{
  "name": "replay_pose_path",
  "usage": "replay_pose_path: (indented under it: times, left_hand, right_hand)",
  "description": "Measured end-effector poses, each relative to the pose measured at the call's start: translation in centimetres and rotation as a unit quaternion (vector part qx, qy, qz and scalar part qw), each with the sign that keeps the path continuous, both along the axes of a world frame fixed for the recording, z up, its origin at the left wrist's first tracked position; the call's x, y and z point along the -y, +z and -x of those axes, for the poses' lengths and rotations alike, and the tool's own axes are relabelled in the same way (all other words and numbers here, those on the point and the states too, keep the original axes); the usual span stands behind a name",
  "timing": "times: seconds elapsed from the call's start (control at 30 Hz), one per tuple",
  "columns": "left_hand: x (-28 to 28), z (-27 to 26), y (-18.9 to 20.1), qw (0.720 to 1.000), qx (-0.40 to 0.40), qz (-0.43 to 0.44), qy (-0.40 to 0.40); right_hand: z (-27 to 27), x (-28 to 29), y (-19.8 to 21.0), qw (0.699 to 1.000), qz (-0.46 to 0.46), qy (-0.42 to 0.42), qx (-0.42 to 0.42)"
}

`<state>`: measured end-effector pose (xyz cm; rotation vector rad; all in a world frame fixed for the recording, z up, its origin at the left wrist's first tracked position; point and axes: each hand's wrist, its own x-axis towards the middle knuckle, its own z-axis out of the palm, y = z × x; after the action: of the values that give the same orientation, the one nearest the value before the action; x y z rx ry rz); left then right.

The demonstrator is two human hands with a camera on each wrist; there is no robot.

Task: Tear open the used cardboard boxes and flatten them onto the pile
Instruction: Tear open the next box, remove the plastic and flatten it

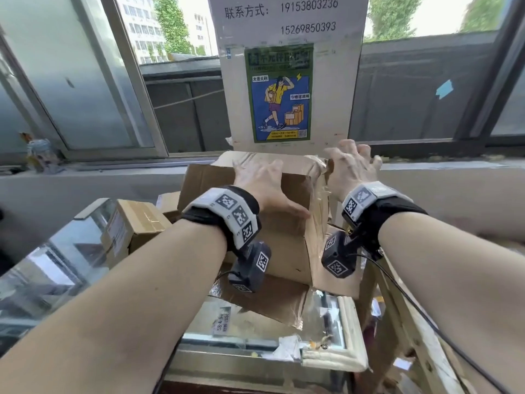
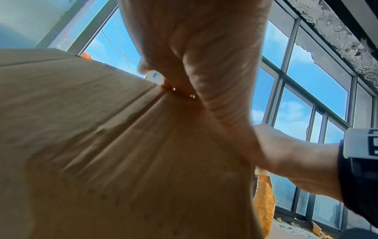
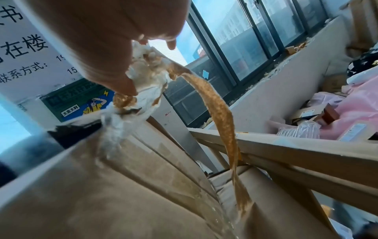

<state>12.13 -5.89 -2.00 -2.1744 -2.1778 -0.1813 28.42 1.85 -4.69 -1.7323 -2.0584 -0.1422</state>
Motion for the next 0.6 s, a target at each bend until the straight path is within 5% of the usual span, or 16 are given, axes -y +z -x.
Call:
replay_pose_path:
  times: [0.13, 0.3, 0.37, 0.5, 0.6]
  left_hand:
    - [0.3, -0.1, 0.6, 0.997, 0.066, -0.004, 0.041]
    - [0.4, -0.4, 1.5, 0.995, 0.054, 0.012, 0.080]
    - [0.5, -0.8, 1.8, 0.995, 0.060, 0.010, 0.075]
    - [0.3, -1.1, 2.2, 0.997, 0.050, 0.018, 0.063]
    - [0.5, -1.0, 2.3, 0.994, 0.068, 0.050, 0.062]
  right_hand:
    - [1.0, 0.1, 0.8, 0.996, -0.021, -0.021, 0.087]
    - [1.3, -0.2, 2.1, 0.986, -0.013, -0.028, 0.163]
    - [1.6, -0.8, 1.7, 0.992, 0.008, 0.023, 0.121]
    - [2.3, -1.7, 1.0, 0.988, 0.113, 0.037, -0.097]
    - [2.1, -2.2, 1.1, 0.985, 0.116, 0.039, -0.125]
